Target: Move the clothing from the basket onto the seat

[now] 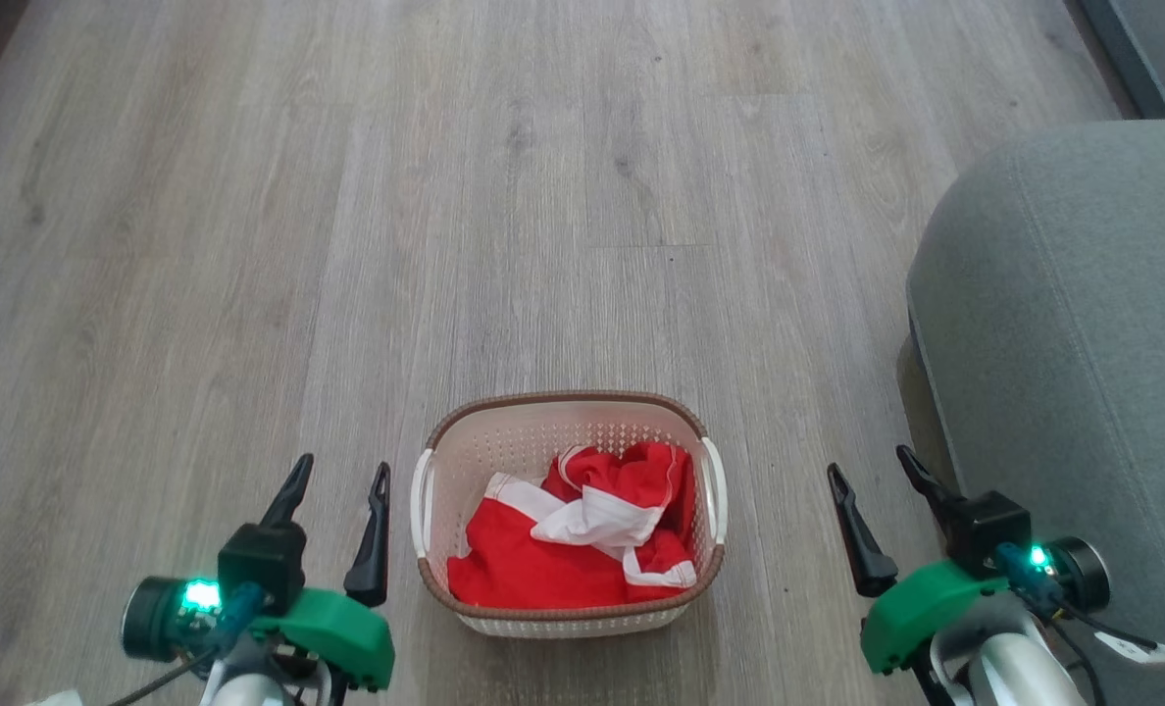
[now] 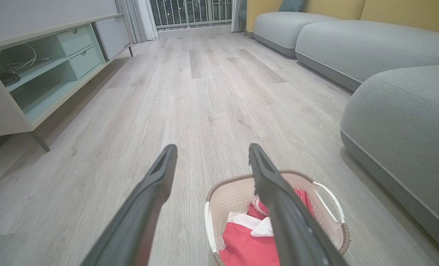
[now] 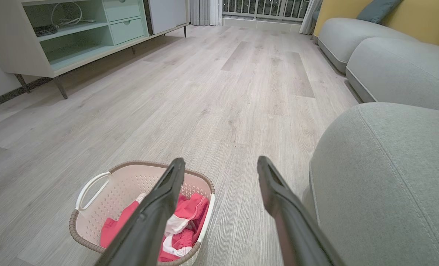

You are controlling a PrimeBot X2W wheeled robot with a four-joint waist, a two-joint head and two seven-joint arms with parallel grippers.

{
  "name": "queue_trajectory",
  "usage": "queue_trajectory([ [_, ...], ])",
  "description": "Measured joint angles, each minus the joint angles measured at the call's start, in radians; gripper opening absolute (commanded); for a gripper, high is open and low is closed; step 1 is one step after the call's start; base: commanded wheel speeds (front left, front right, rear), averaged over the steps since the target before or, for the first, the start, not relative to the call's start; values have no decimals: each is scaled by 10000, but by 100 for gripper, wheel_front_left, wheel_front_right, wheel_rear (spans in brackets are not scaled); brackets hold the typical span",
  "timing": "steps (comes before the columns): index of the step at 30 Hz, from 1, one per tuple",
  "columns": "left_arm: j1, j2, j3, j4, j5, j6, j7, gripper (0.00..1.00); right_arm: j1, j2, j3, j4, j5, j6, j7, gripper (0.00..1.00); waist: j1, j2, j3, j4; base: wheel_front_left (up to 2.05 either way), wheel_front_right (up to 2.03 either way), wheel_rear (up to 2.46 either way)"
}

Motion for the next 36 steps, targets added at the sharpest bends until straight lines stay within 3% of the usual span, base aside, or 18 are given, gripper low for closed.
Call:
queue_trajectory([
  [17, -467, -92, 2, 368, 36, -178, -2, 100, -327, -36, 13, -295, -2, 0, -4, 100, 0, 0, 674, -125, 0, 0, 0],
  [25, -2789, -174, -631, 1346, 240, -443, -4, 100, -2016, -36, -25, -1135, -194, 0, -29, 100, 2, 0, 2582, -402, 0, 0, 0],
  [36, -6314, -240, -1442, 4945, 654, -708, -6, 100, -4172, -4, -293, -2594, -263, 0, -33, 100, 4, 0, 5758, -1233, 0, 0, 0],
])
